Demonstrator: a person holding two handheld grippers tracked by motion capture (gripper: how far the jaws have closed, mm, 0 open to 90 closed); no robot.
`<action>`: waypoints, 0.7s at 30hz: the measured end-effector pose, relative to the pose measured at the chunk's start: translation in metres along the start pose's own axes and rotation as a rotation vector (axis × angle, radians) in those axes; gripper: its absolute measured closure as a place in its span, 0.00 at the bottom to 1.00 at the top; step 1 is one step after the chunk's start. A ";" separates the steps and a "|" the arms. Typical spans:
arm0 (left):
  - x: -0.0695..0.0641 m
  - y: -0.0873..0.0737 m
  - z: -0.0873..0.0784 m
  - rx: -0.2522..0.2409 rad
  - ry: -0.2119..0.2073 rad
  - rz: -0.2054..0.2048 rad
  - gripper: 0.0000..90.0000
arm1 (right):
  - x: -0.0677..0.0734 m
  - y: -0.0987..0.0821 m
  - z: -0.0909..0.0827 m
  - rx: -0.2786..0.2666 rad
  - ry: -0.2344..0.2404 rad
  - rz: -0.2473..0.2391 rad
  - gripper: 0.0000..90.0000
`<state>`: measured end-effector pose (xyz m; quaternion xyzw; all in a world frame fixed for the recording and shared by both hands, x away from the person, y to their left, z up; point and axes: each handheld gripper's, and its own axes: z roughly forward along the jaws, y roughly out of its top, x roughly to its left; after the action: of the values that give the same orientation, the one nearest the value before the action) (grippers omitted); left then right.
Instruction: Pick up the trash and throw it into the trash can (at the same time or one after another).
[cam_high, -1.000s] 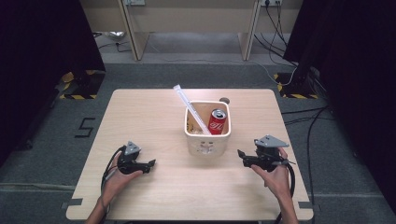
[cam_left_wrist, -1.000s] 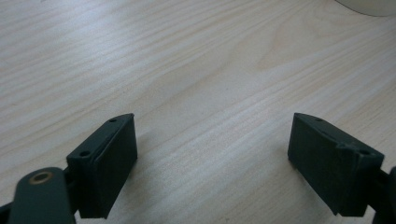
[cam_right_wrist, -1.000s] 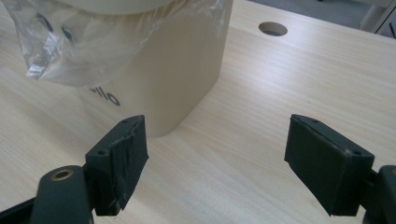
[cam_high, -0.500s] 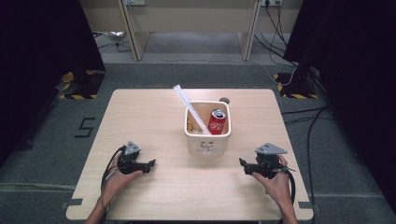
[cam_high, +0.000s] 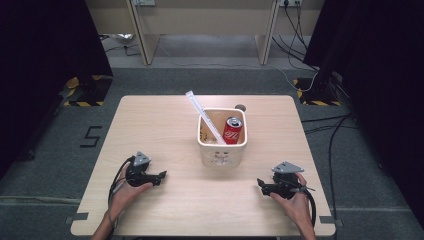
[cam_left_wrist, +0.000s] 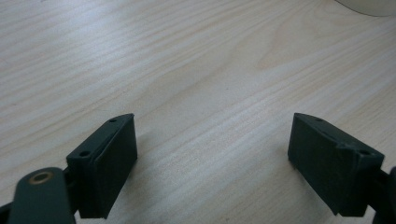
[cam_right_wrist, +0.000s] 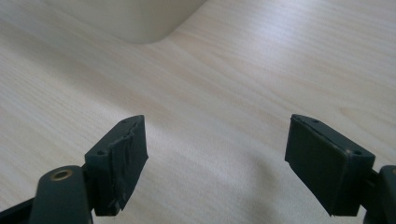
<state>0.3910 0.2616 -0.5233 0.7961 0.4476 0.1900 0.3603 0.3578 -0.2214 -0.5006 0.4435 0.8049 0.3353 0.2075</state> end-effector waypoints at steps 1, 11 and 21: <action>0.000 0.000 0.000 0.000 0.000 0.000 0.17 | 0.000 -0.002 0.000 0.002 -0.002 -0.001 0.23; 0.000 0.000 0.000 0.000 0.000 0.000 0.17 | -0.003 -0.018 -0.003 0.026 -0.007 0.022 0.23; 0.000 0.000 0.000 0.000 0.000 0.000 0.17 | -0.002 -0.027 -0.005 0.003 0.001 0.040 0.17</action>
<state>0.3909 0.2616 -0.5233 0.7961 0.4476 0.1901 0.3603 0.3400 -0.2348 -0.5161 0.4595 0.7966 0.3382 0.1997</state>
